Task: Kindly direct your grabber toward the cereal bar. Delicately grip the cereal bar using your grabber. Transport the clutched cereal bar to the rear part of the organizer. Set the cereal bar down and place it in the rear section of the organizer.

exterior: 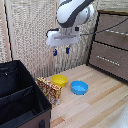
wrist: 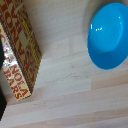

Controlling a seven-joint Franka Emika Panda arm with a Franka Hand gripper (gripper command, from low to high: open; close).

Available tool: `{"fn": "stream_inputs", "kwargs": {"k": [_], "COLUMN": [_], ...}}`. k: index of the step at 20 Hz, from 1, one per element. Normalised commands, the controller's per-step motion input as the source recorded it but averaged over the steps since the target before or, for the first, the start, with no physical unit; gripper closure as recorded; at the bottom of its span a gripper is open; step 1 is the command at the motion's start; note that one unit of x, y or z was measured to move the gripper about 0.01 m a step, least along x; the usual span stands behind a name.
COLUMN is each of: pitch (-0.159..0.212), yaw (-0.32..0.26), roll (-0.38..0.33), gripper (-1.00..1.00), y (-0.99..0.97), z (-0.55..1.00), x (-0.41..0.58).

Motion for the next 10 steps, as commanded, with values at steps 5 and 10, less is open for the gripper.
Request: {"fn": "stream_inputs", "kwargs": {"k": [5,10], "pitch": [0.007,-0.007], "yaw": [-0.008,0.010], "roll": [-0.161,-0.152], "gripper": [-1.00,-1.00], "y": [0.77,0.67], "z": [-0.19,-0.18], "x": [0.057,-0.001]}}
